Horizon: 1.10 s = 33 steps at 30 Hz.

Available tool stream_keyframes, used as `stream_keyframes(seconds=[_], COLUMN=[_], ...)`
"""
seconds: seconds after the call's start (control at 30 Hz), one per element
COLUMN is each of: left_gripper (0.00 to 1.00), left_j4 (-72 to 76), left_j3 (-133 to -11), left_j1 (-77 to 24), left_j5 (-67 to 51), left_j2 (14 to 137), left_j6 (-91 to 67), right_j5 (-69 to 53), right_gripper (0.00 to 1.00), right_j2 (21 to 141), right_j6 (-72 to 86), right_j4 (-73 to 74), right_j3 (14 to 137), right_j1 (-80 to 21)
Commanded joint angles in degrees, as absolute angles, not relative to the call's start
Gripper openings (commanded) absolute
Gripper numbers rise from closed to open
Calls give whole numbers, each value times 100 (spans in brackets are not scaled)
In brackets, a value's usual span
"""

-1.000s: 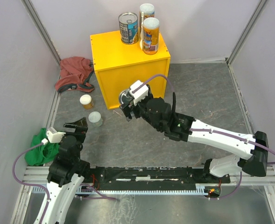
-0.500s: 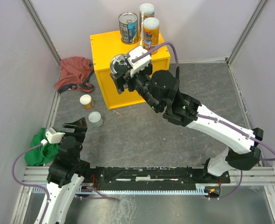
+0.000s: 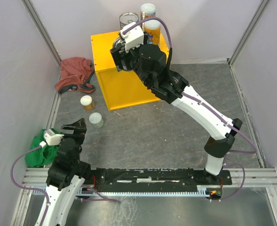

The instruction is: Place and organize the canned foods onto the counter

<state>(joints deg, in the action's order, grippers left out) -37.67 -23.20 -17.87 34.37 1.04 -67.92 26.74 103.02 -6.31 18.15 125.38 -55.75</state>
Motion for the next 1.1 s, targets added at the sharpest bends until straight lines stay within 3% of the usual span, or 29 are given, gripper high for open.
stream_keyframes(seconds=[0.0, 0.23, 1.07], left_gripper=[91, 91, 90], left_j4=[-3787, -3826, -2993], left_j3=[-2485, -2400, -2339], left_j1=[-1793, -1785, -1793], left_j5=[3580, 3573, 3628], left_j2=[18, 10, 451], left_j6=[-6960, -7135, -6482], right_j5=[2505, 2505, 1986], right_gripper=[1, 1, 1], right_j2=[10311, 10776, 11308], right_j6=[-682, -430, 643], right_j4=[942, 1289, 1340], right_j3=[13644, 14362, 14494], right_j1=[-5475, -5183, -4368])
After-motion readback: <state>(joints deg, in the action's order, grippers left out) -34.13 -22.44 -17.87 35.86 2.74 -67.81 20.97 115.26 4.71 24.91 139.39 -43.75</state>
